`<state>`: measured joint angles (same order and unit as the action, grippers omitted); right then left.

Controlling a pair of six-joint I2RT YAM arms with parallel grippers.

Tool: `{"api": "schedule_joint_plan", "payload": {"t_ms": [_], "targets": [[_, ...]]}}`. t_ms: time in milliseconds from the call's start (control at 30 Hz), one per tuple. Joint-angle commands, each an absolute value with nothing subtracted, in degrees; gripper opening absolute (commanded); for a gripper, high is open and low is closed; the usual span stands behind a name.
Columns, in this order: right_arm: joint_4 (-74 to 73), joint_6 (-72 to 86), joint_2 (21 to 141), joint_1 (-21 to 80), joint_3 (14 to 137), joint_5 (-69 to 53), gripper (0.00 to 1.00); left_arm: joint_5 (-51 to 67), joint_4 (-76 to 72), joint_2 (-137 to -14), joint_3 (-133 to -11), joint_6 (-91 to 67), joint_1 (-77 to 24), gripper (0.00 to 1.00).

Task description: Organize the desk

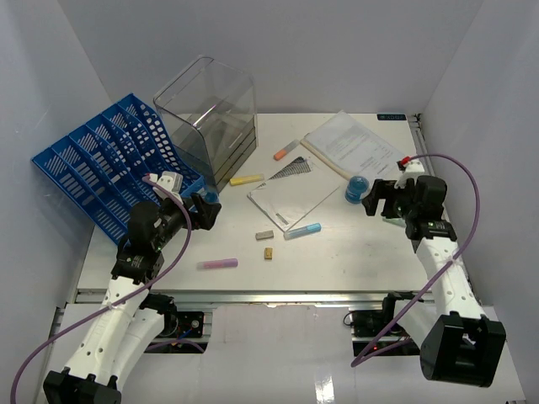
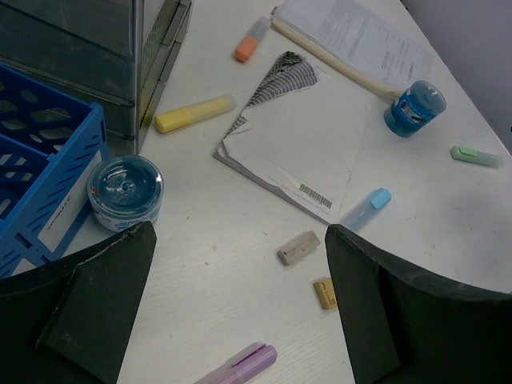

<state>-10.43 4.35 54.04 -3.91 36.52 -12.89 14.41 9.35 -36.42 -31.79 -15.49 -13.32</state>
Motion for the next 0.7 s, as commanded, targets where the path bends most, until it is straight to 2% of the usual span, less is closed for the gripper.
{"api": "schedule_joint_plan", "payload": {"t_ms": [0,200,267,367,400,533,600,667], "targets": [[-14.2,-20.9,58.9,-0.3,48.6,-38.5,0.90,16.2,8.6,-36.5,-34.1,-15.2,-13.1,0.98],[-29.7,-35.1,74.1,16.8,65.4,-35.3,0.90,19.5,8.2,-35.9,-34.1,-15.3,-13.2,0.98],[-28.5,-32.9,80.2,20.5,70.7,-36.5,0.90,19.3,8.1,-35.6,-34.0,-15.3,-13.2,0.98],[-22.8,-21.0,91.2,22.4,81.7,-38.5,0.96,17.9,7.7,-35.4,-33.4,-15.3,-13.2,0.98],[-21.7,-15.0,95.6,22.5,85.7,-39.4,0.94,17.6,7.8,-35.6,-33.4,-15.2,-13.2,0.98],[-17.3,5.7,109.7,22.5,102.0,-43.4,0.78,16.6,7.9,-35.5,-33.2,-14.3,-13.3,0.96],[-11.0,17.7,115.3,22.6,105.9,-46.0,0.66,15.3,7.9,-35.1,-32.9,-14.4,-13.4,0.95],[2.3,31.3,118.6,22.7,105.2,-48.1,0.62,14.0,8.2,-34.4,-32.7,-15.0,-13.5,0.95]]}}
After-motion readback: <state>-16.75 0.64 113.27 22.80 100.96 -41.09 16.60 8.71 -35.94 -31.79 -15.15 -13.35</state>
